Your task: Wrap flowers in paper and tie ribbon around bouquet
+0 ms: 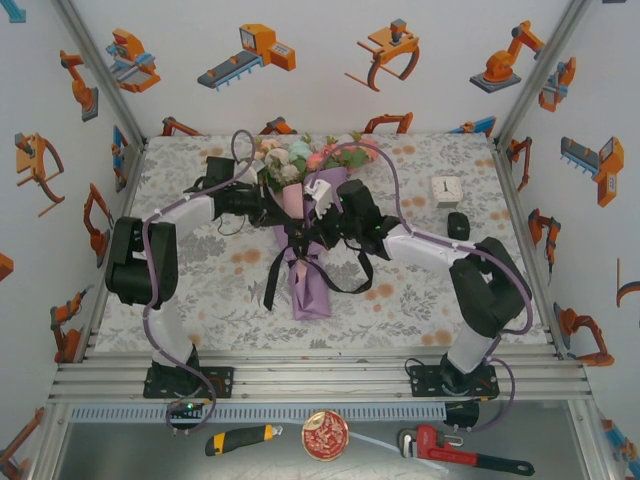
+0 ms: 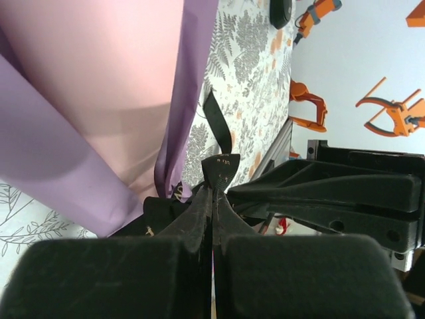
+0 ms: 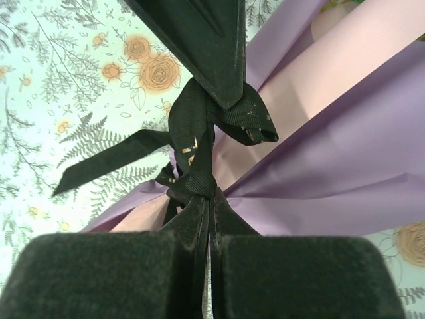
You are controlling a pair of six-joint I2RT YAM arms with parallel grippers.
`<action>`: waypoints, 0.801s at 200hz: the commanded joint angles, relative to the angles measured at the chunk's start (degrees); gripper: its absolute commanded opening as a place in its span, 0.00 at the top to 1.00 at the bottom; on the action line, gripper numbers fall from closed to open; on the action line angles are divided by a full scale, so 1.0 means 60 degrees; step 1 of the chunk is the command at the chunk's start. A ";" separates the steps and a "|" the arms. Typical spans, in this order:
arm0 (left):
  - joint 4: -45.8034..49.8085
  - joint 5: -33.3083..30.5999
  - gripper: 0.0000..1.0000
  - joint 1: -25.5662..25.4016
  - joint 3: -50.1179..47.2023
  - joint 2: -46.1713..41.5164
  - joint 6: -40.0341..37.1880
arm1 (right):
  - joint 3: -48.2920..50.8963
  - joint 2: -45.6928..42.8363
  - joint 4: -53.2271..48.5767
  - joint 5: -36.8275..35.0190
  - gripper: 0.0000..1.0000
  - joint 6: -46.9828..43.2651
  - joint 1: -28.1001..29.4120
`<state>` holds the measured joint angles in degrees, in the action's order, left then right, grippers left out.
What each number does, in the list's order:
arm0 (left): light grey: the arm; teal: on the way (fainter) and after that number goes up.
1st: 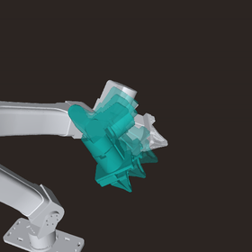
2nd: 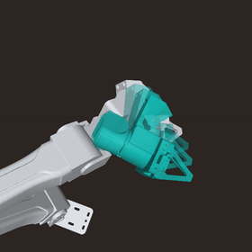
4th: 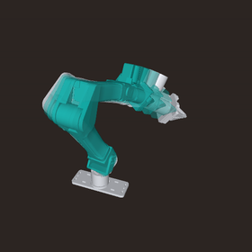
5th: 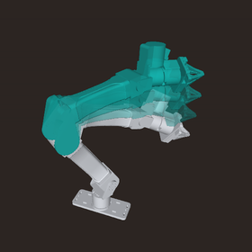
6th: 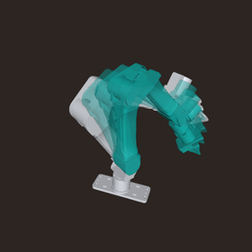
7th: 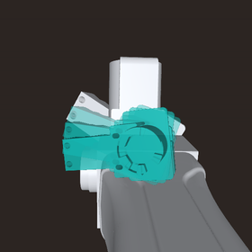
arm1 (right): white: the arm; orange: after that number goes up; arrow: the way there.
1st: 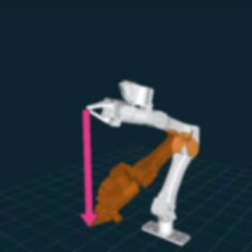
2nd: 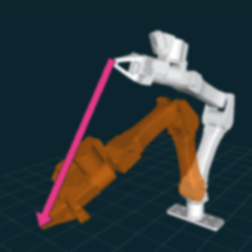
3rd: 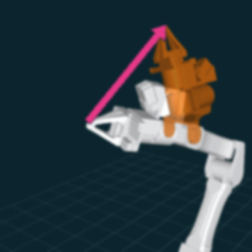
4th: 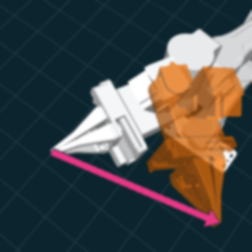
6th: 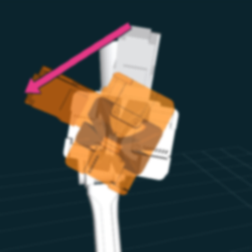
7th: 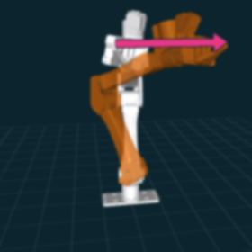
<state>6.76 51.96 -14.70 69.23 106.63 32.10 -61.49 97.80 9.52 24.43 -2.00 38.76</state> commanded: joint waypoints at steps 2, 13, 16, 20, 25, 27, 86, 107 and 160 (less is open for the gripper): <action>-0.0960 -0.1548 0.73 0.0619 -0.0303 -0.0327 0.0064 | 0.0191 -0.0063 -0.1084 0.0392 1.00 0.0808 -0.0279; -0.1187 -0.1581 0.64 0.0633 -0.0472 -0.0537 0.0169 | 0.0109 0.0003 -0.1100 0.0462 1.00 0.0831 -0.0279; -0.1248 -0.1587 0.64 0.0633 -0.0491 -0.0603 0.0172 | 0.0101 0.0013 -0.1103 0.0482 1.00 0.0831 -0.0279; -0.1291 -0.1599 0.64 0.0633 -0.0530 -0.0694 0.0167 | 0.0083 0.0031 -0.1103 0.0472 1.00 0.0831 -0.0279; -0.1247 -0.1640 0.64 0.0633 -0.0519 -0.0809 0.0114 | 0.0063 0.0023 -0.1117 0.0448 1.00 0.0817 -0.0272; -0.1212 -0.1661 0.64 0.0644 -0.0504 -0.0849 0.0085 | 0.0067 0.0042 -0.1128 0.0454 1.00 0.0817 -0.0277; 0.0232 -0.1880 0.63 -0.0200 -0.0453 -0.2307 -0.1375 | -0.0001 0.0032 -0.1286 0.0587 1.00 0.0769 -0.0283; -0.0711 -0.1467 0.60 -0.0729 -0.1119 -0.2639 -0.0838 | -0.0072 0.0114 -0.1209 0.0580 1.00 0.0829 -0.0289; -0.1333 -0.1486 0.52 -0.1434 -0.1212 -0.1560 0.0875 | -0.0158 0.0237 -0.1074 0.0617 1.00 0.0903 -0.0290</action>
<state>0.25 42.81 -22.61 61.34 93.86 31.46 -61.14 98.61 2.28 27.44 2.24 36.97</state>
